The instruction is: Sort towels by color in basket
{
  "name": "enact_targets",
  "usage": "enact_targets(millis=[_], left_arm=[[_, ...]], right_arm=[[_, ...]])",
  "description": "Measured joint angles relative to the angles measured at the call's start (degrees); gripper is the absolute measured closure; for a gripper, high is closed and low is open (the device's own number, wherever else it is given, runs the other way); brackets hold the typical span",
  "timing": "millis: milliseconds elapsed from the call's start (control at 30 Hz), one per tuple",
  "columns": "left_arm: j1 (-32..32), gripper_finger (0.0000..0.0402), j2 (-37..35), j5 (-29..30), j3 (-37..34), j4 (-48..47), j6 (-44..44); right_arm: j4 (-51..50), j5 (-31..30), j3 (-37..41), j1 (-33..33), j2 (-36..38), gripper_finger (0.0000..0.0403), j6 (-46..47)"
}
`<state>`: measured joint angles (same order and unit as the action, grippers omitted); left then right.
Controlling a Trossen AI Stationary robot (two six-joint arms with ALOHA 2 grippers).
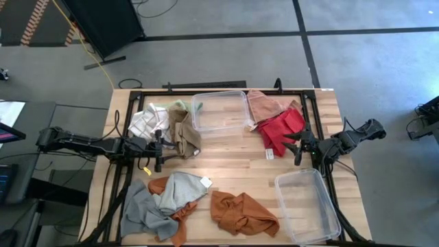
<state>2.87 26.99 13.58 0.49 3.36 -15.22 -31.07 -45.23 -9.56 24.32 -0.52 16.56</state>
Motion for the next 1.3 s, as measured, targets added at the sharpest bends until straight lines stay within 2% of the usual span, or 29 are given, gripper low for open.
enact_targets(millis=[300, 467, 867, 1200, 1300], left_arm=[[0.0, 0.0198, 0.0, 0.0, 0.0, 0.0, 0.0], [0.0, 0.0198, 0.0, 0.0, 0.0, 0.0, 0.0], [0.0, 0.0198, 0.0, 0.0, 0.0, 0.0, 0.0], [0.0, 0.0198, 0.0, 0.0, 0.0, 0.0, 0.0], [0.0, 0.0198, 0.0, 0.0, 0.0, 0.0, 0.0]], right_arm=[[0.0, 0.0, 0.0, 0.0, 0.0, 0.0214, -0.2], [0.2, -0.1, 0.0, -0.5, 0.0, 0.0214, -6.9], [0.2, 0.0, 0.0, -0.5, 0.0, 0.0214, -7.0], [2.4, 0.0, 0.1, -0.5, 0.0, 0.0214, 5.4], [4.2, 0.0, 0.1, -0.5, 0.0, 0.0214, 5.9]])
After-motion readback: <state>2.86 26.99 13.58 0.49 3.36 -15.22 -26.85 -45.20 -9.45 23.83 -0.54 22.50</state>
